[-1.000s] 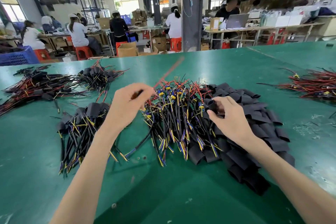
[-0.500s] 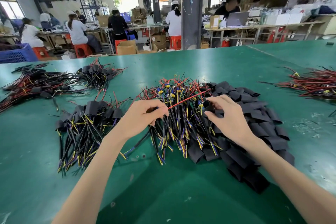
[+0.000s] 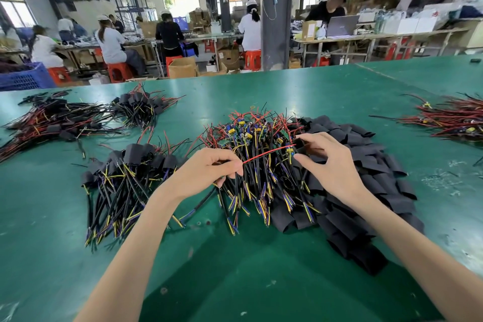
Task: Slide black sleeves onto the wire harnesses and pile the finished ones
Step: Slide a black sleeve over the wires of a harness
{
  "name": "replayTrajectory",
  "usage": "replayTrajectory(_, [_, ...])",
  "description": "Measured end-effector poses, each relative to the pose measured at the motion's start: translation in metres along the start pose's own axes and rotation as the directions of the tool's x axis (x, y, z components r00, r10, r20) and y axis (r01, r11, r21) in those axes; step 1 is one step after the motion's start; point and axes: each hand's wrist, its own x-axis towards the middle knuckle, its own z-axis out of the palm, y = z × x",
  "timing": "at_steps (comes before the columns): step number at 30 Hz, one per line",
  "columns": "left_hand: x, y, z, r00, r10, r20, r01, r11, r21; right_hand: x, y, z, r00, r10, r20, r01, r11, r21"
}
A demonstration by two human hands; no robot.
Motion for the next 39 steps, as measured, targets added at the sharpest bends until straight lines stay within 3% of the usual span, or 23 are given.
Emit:
replayTrajectory(9, [-0.001,0.000,0.001,0.999,-0.030,-0.040,0.034,0.992,0.118,-0.002,-0.003,-0.002,0.999,-0.025,0.040,0.023,0.999,0.045])
replayTrajectory(13, [0.000,0.001,0.006,0.994,0.020,-0.104,-0.004,0.988,0.156,-0.001,0.001,0.000,0.986,-0.166,0.010,0.165,0.977,-0.137])
replayTrajectory(18, [0.003,0.001,0.017,0.982,0.022,-0.188,0.030,0.963,0.267,-0.003,0.007,0.008,0.933,-0.349,0.094,0.357,0.854,-0.378])
replayTrajectory(22, [0.002,0.005,0.025,0.988,0.046,-0.149,-0.008,0.969,0.245,-0.004,0.006,0.012,0.896,-0.432,0.105,0.429,0.778,-0.459])
replayTrajectory(29, [0.001,0.012,0.039,0.987,0.010,-0.161,0.000,0.998,0.060,-0.011,-0.006,0.015,0.909,-0.369,0.193,0.416,0.833,-0.364])
replayTrajectory(39, [0.004,0.015,0.048,0.980,-0.043,-0.195,0.033,0.998,-0.052,-0.017,-0.014,0.021,0.919,-0.358,0.169,0.392,0.879,-0.270])
